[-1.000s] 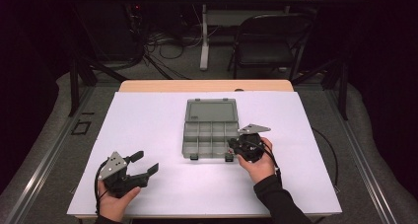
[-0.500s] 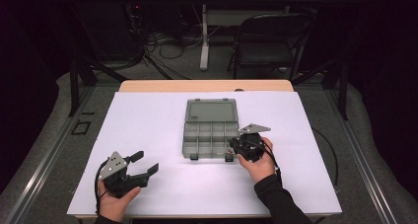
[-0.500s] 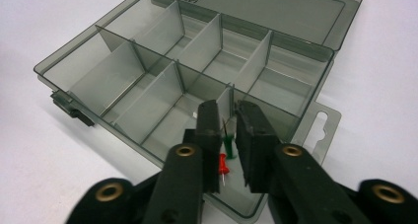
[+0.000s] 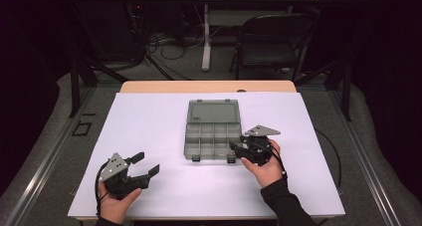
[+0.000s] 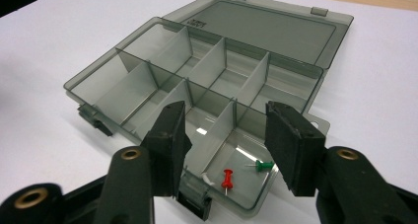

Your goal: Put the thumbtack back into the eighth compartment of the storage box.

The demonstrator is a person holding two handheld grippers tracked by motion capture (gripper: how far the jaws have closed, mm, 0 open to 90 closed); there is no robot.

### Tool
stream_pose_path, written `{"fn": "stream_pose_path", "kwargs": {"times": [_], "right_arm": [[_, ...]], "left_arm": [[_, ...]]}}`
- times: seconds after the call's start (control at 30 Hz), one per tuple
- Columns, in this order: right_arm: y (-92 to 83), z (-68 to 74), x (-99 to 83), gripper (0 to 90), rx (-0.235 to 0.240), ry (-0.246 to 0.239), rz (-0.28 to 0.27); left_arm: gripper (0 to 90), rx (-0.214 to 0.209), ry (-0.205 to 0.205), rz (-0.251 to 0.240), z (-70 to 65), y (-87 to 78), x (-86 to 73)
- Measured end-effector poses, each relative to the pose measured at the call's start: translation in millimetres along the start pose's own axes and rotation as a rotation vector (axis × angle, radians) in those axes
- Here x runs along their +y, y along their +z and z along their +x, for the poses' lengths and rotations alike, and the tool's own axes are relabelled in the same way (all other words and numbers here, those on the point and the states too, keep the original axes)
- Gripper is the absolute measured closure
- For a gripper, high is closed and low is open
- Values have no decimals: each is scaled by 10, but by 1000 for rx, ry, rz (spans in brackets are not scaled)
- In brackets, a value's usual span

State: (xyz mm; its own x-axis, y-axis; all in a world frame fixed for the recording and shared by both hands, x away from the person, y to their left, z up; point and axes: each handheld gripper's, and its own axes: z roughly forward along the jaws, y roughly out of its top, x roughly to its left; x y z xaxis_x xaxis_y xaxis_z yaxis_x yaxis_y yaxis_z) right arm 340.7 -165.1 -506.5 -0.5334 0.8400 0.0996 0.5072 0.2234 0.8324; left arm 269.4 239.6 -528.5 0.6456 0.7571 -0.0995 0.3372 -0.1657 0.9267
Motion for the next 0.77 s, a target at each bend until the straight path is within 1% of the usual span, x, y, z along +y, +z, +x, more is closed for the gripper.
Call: {"fn": "stream_pose_path", "kwargs": {"times": [0.17, 0.33, 0.43, 0.53, 0.6, 0.7, 0.77], "right_arm": [[-162, 25, -48, 435, -9, -28, -26], [-331, 12, -135, 406, -20, -36, -66], [-417, -12, -193, 393, -32, -37, -79], [-496, -38, -252, 375, -36, -27, -96], [-549, -62, -303, 366, -43, -16, -107], [-619, -108, -391, 359, -63, -5, -115], [-665, -152, -448, 355, -86, -1, -116]], "left_arm": [[254, 3, 1, 0, -2, -2, 0], [254, 3, 0, 0, -1, 0, 0], [254, 6, 0, 3, 1, 3, 1], [254, 6, 0, 3, 6, -2, 0], [254, 14, -3, 2, 9, -4, -2], [254, 15, -6, 1, 19, -7, -1], [253, 18, -10, -1, 26, -7, 0]]}}
